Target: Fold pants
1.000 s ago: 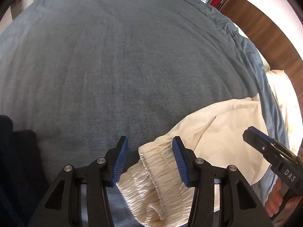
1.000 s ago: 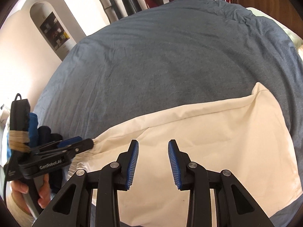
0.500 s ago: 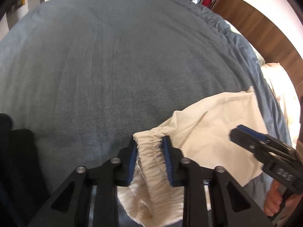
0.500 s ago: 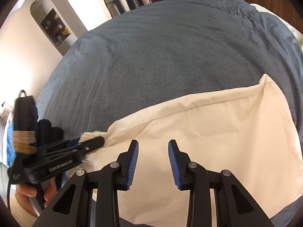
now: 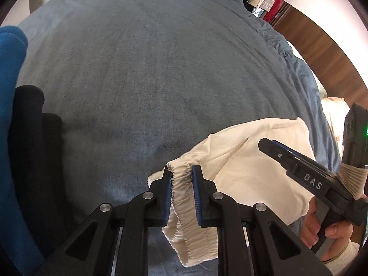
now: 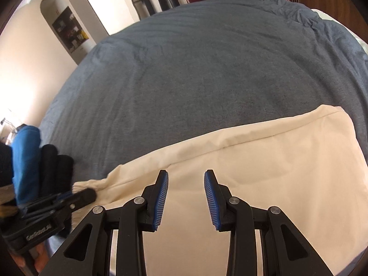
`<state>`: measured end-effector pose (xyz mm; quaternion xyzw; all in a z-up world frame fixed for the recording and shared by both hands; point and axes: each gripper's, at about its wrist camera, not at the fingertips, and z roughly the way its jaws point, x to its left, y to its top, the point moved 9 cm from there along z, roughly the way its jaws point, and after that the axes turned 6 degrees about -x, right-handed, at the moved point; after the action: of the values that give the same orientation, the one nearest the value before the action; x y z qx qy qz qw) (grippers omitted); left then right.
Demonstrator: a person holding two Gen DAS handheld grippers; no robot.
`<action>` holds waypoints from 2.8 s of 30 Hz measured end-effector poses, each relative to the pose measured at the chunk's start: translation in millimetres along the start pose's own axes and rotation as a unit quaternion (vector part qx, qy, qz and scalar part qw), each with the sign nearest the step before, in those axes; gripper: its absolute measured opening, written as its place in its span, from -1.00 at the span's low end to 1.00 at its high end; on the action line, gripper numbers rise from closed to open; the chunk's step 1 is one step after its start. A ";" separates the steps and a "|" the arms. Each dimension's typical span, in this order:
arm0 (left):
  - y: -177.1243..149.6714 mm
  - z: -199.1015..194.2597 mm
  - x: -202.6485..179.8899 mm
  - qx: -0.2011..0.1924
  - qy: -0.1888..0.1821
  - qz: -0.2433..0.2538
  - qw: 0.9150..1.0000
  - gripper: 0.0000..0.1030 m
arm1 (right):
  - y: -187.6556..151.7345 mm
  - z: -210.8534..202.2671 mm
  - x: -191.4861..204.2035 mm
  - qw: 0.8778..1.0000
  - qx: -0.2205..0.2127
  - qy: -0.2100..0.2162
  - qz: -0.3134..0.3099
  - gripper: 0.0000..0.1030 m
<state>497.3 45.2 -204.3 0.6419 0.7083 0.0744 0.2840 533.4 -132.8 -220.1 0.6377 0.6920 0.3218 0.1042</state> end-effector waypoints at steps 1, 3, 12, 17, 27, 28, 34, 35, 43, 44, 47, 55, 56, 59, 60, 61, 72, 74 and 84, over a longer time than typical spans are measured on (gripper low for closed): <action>0.2 1.6 0.0 0.000 0.000 0.001 1.000 -0.66 | 0.5 3.0 -1.4 1.000 0.001 -0.003 0.000 -0.34; -0.2 3.3 0.5 0.000 0.003 0.006 1.000 -0.65 | 3.4 9.7 -6.9 1.000 -0.002 -0.018 -0.003 -0.34; -5.5 2.2 -4.4 0.001 0.027 0.044 0.999 -0.53 | 21.2 30.8 -48.4 0.997 -0.007 -0.073 0.036 -0.34; 5.6 -23.6 -13.3 -0.029 0.085 0.100 0.991 -0.09 | 25.4 14.6 -63.1 0.995 -0.014 -0.091 0.043 -0.34; 46.4 -49.8 -134.8 -0.092 -0.015 0.248 0.964 0.19 | 16.5 -115.9 -103.5 0.978 -0.120 -0.129 0.107 -0.05; 50.1 -44.4 -149.8 -0.092 -0.029 0.259 0.961 0.19 | 12.1 -128.6 -113.7 0.975 -0.125 -0.136 0.125 -0.05; 60.3 -13.0 -221.4 -0.086 -0.064 0.317 0.942 0.18 | -16.3 -181.0 -178.3 0.948 -0.141 -0.177 0.223 -0.05; 57.0 -9.1 -234.1 -0.084 -0.067 0.326 0.939 0.18 | -22.1 -185.4 -189.4 0.944 -0.141 -0.182 0.237 -0.05; 42.3 40.2 -294.5 -0.058 -0.070 0.403 0.911 0.18 | -74.9 -172.5 -250.1 0.928 -0.097 -0.168 0.319 -0.05; 42.1 45.6 -297.5 -0.054 -0.071 0.407 0.909 0.19 | -80.4 -165.8 -255.8 0.925 -0.092 -0.160 0.333 -0.05; 43.7 68.7 -305.4 -0.032 -0.072 0.416 0.906 0.18 | -91.5 -156.1 -263.7 0.912 -0.090 -0.155 0.368 -0.05; 32.4 118.5 -333.9 0.021 -0.108 0.460 0.881 0.18 | -107.7 -124.7 -279.5 0.895 -0.079 -0.125 0.420 -0.05; 32.8 123.6 -338.8 0.022 -0.110 0.464 0.879 0.18 | -108.2 -122.8 -280.1 0.894 -0.079 -0.126 0.423 -0.05; 35.5 142.5 -352.0 0.036 -0.122 0.470 0.873 0.18 | -107.2 -120.1 -278.6 0.893 -0.083 -0.134 0.422 -0.05; 36.5 151.2 -354.4 0.046 -0.123 0.468 0.874 0.14 | -106.7 -118.9 -277.8 0.893 -0.083 -0.137 0.421 -0.05; 36.0 157.4 -356.2 0.060 -0.130 0.462 0.876 0.08 | -106.1 -118.4 -277.5 0.893 -0.082 -0.139 0.420 -0.05; 12.9 203.1 -364.8 0.140 -0.149 0.474 0.857 0.02 | -102.8 -109.4 -279.3 0.901 -0.069 -0.149 0.401 -0.25; 11.9 206.8 -364.6 0.148 -0.149 0.464 0.860 0.03 | -103.1 -107.0 -283.1 0.899 -0.069 -0.147 0.406 -0.32; 20.8 175.2 -389.2 0.150 -0.183 0.488 0.840 -0.77 | -86.8 -128.4 -291.1 0.899 -0.104 -0.147 0.400 -0.86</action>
<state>608.2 -367.1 -220.1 0.9412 0.2411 -0.0229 0.2357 439.4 -447.6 -248.8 0.8863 0.3180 0.3090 0.1336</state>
